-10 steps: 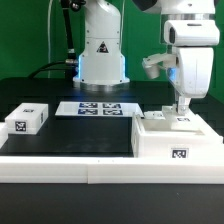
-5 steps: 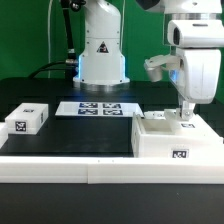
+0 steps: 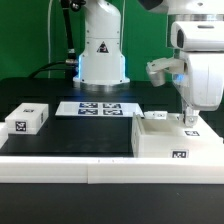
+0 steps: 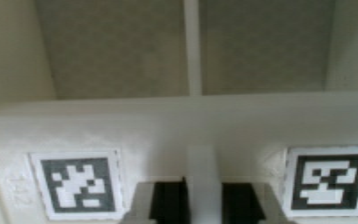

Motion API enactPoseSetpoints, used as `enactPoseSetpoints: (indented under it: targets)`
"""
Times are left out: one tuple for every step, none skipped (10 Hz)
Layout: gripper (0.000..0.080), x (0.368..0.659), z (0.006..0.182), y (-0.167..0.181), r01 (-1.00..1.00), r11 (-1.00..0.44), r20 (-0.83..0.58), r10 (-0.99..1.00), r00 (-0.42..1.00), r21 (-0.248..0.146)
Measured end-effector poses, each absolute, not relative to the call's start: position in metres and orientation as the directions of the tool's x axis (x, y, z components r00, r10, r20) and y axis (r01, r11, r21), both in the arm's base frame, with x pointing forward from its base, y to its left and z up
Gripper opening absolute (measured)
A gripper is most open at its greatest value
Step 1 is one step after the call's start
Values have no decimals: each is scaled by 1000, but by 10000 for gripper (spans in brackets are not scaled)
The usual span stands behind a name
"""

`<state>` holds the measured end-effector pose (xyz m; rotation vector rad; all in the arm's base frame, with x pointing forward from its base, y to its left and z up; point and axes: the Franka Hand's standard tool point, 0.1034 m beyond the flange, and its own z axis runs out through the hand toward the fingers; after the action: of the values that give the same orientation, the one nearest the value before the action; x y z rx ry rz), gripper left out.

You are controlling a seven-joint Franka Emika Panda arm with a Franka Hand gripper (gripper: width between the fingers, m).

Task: Assemble cabinet

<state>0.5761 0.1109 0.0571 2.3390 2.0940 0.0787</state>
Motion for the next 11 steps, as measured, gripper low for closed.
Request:
enactPoseSetpoints:
  targets:
    - [74, 576, 57, 111, 993, -111, 37, 993, 110, 34]
    - [74, 576, 57, 111, 993, -111, 37, 993, 110, 34]
    - [240, 576, 57, 111, 993, -111, 37, 993, 110, 34]
    - [240, 576, 57, 111, 993, -111, 37, 993, 110, 34]
    - [426, 576, 57, 111, 993, -111, 37, 993, 110, 34]
    - [593, 576, 57, 111, 993, -111, 37, 993, 110, 34]
    - [593, 576, 57, 111, 993, -111, 37, 993, 110, 34]
    - [757, 576, 57, 111, 993, -111, 37, 993, 110, 34]
    - [757, 576, 57, 111, 993, -111, 37, 993, 110, 34]
    - [790, 576, 57, 111, 993, -112, 36, 993, 111, 32]
    - [790, 574, 62, 110, 993, -113, 34, 993, 112, 35]
